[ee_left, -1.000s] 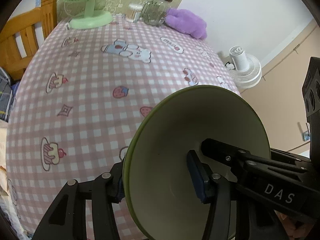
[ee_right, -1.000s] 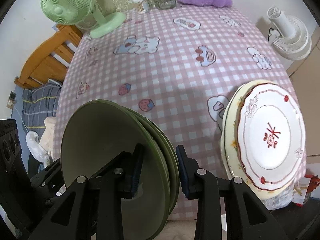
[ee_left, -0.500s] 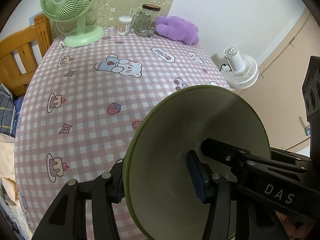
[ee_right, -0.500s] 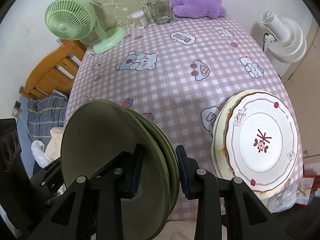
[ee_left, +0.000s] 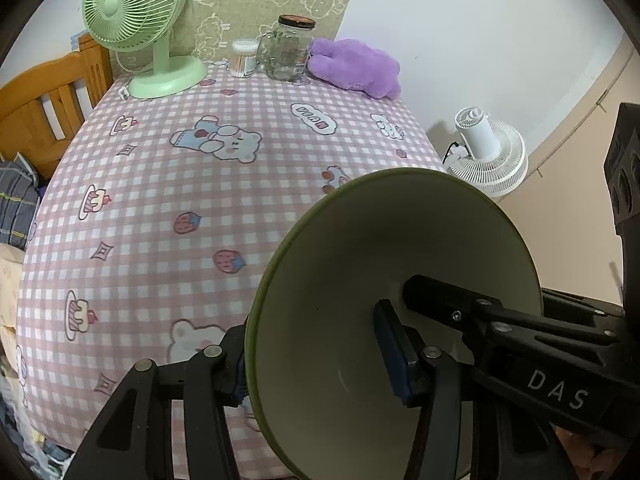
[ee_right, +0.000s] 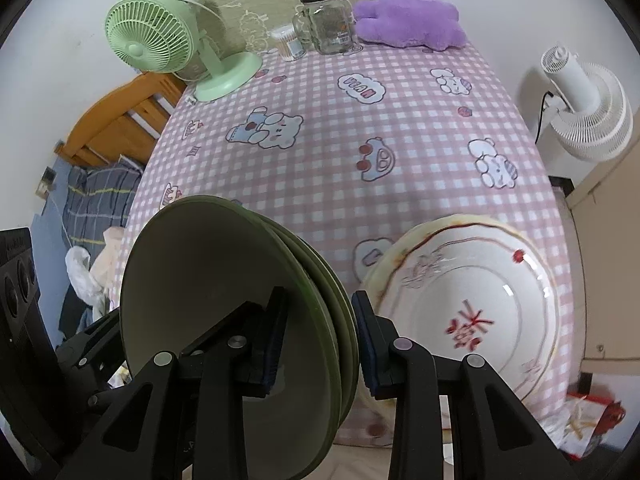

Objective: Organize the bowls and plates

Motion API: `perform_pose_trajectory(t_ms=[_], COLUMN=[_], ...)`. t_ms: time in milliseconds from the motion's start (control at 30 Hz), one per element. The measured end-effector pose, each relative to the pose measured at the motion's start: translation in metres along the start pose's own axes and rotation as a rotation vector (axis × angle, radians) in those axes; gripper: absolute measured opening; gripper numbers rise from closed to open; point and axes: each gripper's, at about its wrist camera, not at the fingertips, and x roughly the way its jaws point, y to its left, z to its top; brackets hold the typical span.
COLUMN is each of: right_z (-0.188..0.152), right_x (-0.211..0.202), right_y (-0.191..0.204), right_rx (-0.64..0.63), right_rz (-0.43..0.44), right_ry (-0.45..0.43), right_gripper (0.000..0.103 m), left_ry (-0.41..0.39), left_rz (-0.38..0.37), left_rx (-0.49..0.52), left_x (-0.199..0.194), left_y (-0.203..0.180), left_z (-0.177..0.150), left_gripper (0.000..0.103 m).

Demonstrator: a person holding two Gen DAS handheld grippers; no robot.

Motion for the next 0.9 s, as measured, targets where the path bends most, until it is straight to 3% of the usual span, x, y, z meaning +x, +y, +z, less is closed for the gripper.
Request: perform_pose_trajectory(t_ms=[900], right_z=[-0.007], right_x=[-0.022], right_y=[-0.134], right_rx=[-0.008], right_rz=[-0.044], right_ry=[0.03], right_gripper=[0.036], left_ry=[0.05], left_rz=[-0.029], left_rx=[-0.003], left_x=[0.064], left_y=[-0.121], left_z=[-0.01], left_gripper=[0.052])
